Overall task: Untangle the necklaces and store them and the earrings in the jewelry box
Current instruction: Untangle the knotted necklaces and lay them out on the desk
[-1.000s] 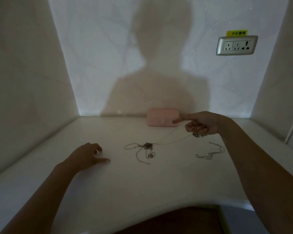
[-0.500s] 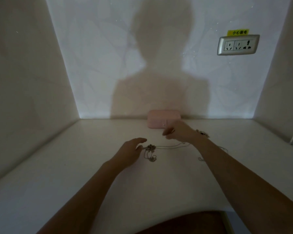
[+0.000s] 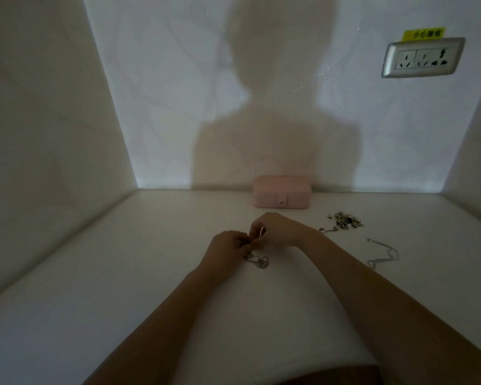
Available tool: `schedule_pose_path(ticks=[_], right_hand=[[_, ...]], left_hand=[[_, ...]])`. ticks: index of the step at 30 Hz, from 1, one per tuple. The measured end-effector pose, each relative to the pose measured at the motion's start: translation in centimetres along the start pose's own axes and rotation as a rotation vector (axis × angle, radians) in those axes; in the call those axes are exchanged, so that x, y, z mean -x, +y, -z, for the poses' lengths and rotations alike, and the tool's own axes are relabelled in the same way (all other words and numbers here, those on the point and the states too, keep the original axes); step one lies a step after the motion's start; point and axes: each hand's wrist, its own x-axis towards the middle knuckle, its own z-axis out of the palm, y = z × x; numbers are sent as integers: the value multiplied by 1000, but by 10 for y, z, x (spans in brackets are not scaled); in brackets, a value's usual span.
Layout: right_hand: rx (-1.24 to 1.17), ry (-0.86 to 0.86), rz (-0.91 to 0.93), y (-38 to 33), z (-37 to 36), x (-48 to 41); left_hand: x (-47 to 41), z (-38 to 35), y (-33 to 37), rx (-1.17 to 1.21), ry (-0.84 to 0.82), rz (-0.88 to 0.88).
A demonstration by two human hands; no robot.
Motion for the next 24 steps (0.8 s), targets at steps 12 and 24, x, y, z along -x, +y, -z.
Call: schedule_pose_path(ticks=[12, 24], right_hand=[[-471, 112, 112, 1, -1, 8], [-716, 154, 225, 1, 16, 15]], left_hand=[[-6, 12, -8, 181, 127, 23], [-2, 24, -1, 762, 21, 67]])
